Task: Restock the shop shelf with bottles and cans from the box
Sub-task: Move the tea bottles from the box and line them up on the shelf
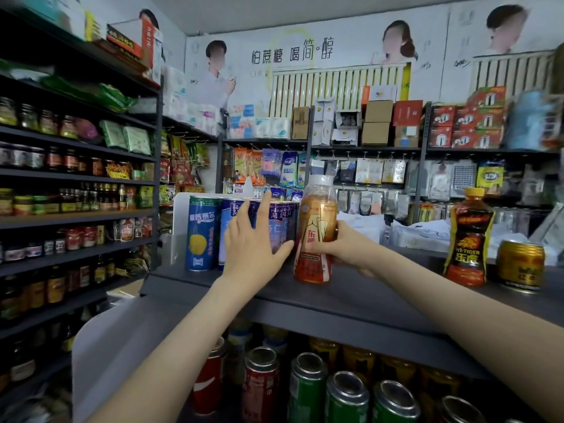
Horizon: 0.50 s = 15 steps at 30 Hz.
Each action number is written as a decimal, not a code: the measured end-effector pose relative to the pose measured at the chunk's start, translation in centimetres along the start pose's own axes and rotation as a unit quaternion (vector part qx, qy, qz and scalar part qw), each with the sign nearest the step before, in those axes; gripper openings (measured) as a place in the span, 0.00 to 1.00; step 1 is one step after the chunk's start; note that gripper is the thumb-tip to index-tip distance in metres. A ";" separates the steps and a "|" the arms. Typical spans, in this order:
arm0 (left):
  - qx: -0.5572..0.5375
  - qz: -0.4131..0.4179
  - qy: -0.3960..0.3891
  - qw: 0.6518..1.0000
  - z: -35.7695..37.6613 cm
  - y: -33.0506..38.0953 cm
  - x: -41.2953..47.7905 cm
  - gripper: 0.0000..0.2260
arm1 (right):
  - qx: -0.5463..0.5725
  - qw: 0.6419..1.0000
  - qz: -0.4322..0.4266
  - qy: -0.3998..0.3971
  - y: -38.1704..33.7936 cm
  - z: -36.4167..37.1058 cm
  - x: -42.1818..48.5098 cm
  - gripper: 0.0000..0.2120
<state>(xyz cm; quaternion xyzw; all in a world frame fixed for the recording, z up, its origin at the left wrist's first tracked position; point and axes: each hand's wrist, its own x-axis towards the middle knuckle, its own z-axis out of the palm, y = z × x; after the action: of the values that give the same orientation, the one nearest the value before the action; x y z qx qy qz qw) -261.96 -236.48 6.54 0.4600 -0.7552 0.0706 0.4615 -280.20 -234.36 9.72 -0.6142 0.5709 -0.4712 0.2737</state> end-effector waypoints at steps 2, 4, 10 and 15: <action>0.001 0.000 -0.005 1.000 0.0 -0.2 0.4 0.37 | -0.015 0.999 0.003 0.036 0.0 0.4 0.4 0.31; 0.042 0.017 -0.004 0.999 0.1 -0.4 0.6 0.34 | -0.024 0.999 0.005 0.048 0.1 0.6 0.7 0.28; 0.077 0.042 0.010 0.996 1.1 -0.7 0.8 0.34 | -0.112 0.991 -0.019 0.064 0.1 0.9 0.1 0.26; 0.017 0.037 0.006 0.999 0.7 -0.4 -0.4 0.34 | -0.250 0.951 -0.110 0.142 0.0 2.1 -2.1 0.48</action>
<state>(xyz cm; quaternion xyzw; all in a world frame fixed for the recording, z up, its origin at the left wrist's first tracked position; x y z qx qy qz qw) -261.98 -236.83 5.71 0.4395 -0.7675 0.1034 0.4551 -278.12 -232.78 8.35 -0.6486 0.6324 -0.4227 -0.0266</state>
